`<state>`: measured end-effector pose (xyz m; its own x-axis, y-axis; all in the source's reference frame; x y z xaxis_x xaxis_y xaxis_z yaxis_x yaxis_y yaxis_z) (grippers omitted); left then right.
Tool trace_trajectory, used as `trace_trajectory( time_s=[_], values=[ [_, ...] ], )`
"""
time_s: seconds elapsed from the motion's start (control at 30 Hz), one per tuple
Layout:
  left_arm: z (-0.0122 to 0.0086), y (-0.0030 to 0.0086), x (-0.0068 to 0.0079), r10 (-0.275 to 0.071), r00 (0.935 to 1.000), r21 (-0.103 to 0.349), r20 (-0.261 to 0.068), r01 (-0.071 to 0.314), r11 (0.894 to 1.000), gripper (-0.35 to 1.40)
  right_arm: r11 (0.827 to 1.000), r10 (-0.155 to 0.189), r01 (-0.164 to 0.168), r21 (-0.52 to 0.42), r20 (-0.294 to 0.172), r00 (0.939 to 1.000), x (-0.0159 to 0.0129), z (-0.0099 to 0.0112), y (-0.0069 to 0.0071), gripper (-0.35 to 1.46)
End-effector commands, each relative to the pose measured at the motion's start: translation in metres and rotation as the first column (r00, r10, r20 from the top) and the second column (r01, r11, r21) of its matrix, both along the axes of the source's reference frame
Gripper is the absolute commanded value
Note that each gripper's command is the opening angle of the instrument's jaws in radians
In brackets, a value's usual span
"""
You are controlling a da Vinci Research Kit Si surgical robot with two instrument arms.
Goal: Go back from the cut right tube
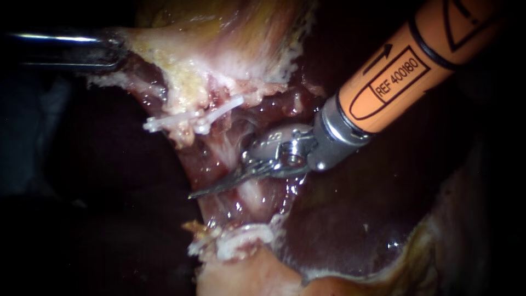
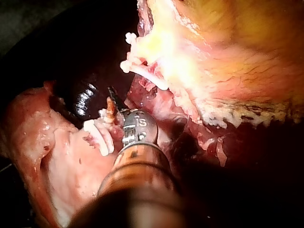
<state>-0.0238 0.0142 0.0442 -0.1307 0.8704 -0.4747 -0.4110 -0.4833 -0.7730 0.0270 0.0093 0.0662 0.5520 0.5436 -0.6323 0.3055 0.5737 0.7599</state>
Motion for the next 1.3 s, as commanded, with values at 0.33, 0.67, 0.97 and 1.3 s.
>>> trace_trajectory(
  time_s=[0.33, 0.67, 0.97, 1.3],
  values=[
    [0.0, 0.0, 0.0, 0.0, 1.0, 0.0, 0.0, 0.0, 1.0, -0.35, 0.992, 0.128, -0.128, 0.005, -0.029, 0.9914, 0.0007, -0.0002, -0.0002, 1.2],
    [0.0001, 0.0, 0.0001, 0.001, 1.0, 0.0, 0.001, -0.001, 1.0, -0.35, 0.963, 0.267, -0.266, -0.048, 0.018, 0.9635, -0.0001, -0.0007, -0.0005, 1.43],
    [0.0001, 0.0, 0.0003, -0.001, 1.0, -0.001, -0.001, 0.001, 1.0, -0.35, 0.894, 0.341, -0.295, -0.338, 0.085, 0.936, -0.0052, -0.0025, -0.0019, 1.45],
    [0.0001, 0.0001, 0.0003, 0.0, 1.0, -0.001, -0.001, 0.0, 1.0, -0.35, 0.86, 0.306, -0.193, -0.472, 0.175, 0.936, -0.0116, -0.0056, 0.0006, 1.45]
  ],
)
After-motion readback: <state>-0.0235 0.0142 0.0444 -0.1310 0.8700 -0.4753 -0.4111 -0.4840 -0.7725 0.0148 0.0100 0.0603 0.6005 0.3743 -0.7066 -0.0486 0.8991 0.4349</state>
